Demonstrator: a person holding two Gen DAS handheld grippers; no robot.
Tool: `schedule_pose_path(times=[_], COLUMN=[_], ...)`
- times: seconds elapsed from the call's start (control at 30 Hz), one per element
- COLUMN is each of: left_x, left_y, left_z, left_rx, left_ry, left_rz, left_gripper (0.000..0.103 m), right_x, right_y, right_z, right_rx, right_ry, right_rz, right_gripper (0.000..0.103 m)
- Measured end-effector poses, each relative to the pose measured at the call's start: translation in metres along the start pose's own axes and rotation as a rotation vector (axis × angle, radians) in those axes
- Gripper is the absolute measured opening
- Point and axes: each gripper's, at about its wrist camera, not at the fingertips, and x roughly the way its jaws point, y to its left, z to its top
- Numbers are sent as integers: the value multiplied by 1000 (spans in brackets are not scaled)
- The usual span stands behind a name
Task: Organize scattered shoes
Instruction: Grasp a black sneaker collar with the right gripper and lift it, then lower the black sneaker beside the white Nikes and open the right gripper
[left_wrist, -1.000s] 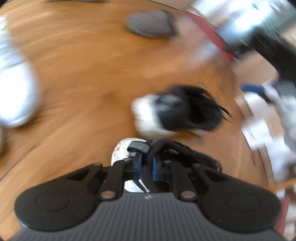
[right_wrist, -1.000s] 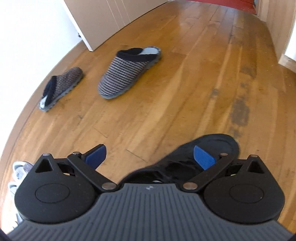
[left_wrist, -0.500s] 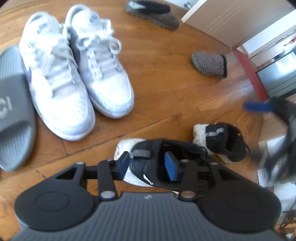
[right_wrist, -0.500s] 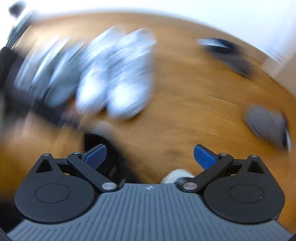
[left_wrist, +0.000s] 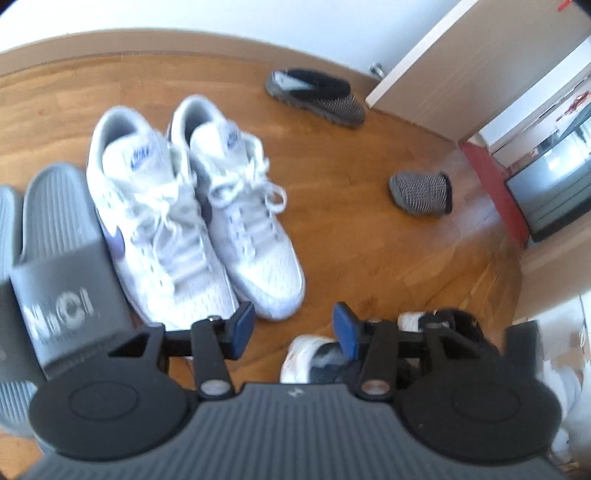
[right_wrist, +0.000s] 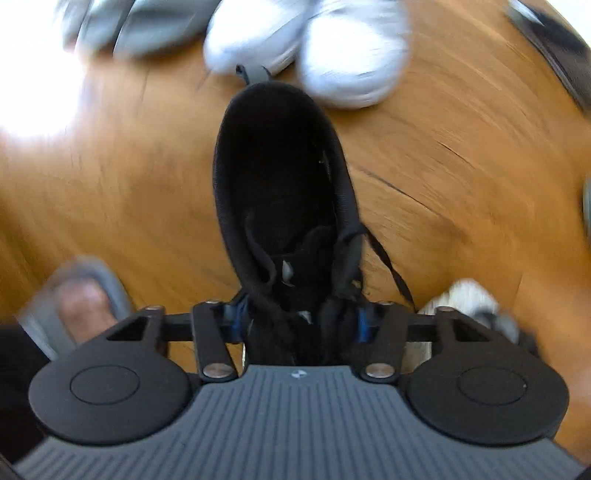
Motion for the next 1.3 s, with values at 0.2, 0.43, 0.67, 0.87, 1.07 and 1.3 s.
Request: schedule_pose_path(times=[0.2,0.43,0.67,0.87,1.07,1.3], left_x=[0,-11,-7,-4,0,-4], left_y=[1,15,31,43,61,62], left_z=[14,16,5,5,8,14], left_rx=[0,-42,-93,-139,-183,-167], left_ry=[-42,-65,-31,-20,-17,-34], left_rz=[4,23,51,72,113,129], left_gripper=[46,47,47,47,48,57], right_x=[-37,-45,-5,29,53,42], right_y=[-41,-113,-164,-161,-143,-149], right_z=[11,76,161,210,235,229], right_rx=[367,489,405,304,197,274], right_ry=[-147,-261,-263,-266,-247,-291], right_rz=[44,-10,-86,-17,26,45], right_gripper=[42,40,35,35,36,73])
